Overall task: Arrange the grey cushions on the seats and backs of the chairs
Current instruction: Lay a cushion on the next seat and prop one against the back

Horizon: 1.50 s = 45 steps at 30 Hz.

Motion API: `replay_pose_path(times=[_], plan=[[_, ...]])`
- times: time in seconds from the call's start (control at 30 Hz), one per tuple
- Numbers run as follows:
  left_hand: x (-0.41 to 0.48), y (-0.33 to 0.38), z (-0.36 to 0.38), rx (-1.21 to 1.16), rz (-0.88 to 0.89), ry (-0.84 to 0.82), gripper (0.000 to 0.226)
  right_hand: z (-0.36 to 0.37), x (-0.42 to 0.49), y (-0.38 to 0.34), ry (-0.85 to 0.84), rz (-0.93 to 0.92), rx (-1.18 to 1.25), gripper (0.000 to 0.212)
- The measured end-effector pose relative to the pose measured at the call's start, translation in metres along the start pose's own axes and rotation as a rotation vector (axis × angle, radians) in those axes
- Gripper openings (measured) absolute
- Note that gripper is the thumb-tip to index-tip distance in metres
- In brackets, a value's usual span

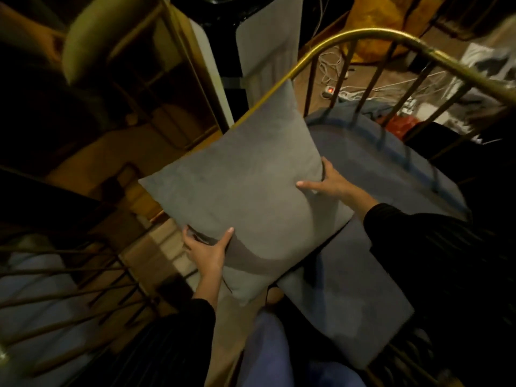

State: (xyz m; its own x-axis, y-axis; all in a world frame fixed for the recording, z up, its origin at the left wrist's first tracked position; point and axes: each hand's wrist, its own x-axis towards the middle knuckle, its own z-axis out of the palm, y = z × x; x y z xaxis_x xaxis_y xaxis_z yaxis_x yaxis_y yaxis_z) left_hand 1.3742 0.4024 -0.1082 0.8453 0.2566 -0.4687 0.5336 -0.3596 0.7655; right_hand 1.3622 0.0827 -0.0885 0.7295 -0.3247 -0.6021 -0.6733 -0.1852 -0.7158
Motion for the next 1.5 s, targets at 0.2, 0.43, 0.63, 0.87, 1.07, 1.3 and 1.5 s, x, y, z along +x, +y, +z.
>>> replay_pose_path(times=[0.2,0.43,0.63,0.87,1.07,1.3,1.5], plan=[[0.023,-0.001,-0.003,-0.199,-0.109,-0.204,0.137,0.000,0.017,0.011,-0.022,0.089,0.163,0.106],[-0.012,0.022,-0.004,-0.235,-0.009,-0.177,0.120,-0.008,-0.043,0.018,0.115,0.041,0.388,0.084],[-0.033,0.069,0.018,-0.005,0.174,-0.341,0.128,-0.028,-0.126,0.071,0.312,0.065,0.705,0.075],[-0.019,0.104,0.111,0.408,0.230,-0.682,0.142,-0.017,-0.181,0.149,0.608,0.241,0.875,0.067],[-0.024,0.107,0.166,0.552,0.211,-0.872,0.109,0.018,-0.198,0.192,0.638,0.455,1.079,0.082],[-0.008,0.102,0.190,0.602,0.202,-0.886,0.098,0.038,-0.187,0.202,0.692,0.499,1.119,0.085],[-0.002,0.109,0.191,0.633,0.229,-0.875,0.102,0.034,-0.181,0.196,0.741,0.518,1.061,0.077]])
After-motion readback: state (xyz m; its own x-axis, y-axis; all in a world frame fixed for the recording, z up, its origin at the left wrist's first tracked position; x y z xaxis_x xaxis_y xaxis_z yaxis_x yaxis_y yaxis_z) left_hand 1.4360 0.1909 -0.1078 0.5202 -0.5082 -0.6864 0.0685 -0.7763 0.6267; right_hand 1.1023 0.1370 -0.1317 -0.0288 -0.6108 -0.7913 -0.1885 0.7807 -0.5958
